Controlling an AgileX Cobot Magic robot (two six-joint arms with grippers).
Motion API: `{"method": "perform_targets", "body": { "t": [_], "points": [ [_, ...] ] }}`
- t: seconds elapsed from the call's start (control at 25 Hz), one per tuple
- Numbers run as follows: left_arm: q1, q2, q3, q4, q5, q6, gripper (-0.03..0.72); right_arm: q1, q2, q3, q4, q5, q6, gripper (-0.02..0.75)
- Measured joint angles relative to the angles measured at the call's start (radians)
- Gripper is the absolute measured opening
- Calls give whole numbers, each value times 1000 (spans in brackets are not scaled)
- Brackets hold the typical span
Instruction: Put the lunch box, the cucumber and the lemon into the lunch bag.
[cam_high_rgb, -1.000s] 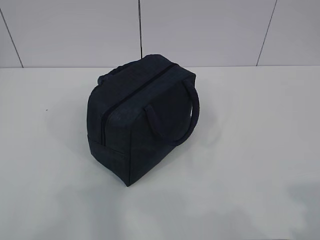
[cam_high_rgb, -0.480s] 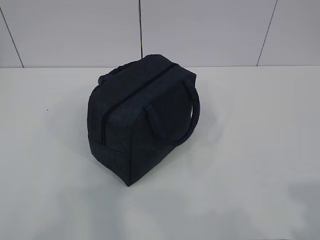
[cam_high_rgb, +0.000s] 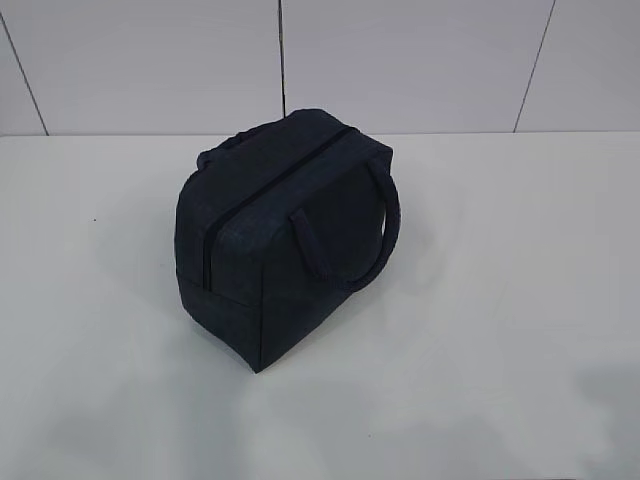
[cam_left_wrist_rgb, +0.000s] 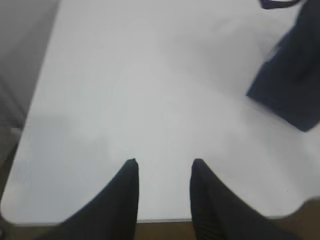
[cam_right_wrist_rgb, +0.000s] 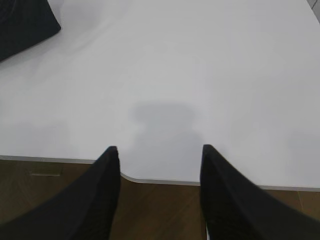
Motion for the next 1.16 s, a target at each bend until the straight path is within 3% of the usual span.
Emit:
{"method": "perform_targets", "body": {
  "t": [0.16,0.28,1.16],
  "points": [
    [197,0,0,0,0,0,245,0,0,0,0,0,0,389],
    [265,0,0,0,0,0,244,0,0,0,0,0,0,389],
    [277,0,0,-2,0,0,242,0,0,0,0,0,2,389]
  ]
}}
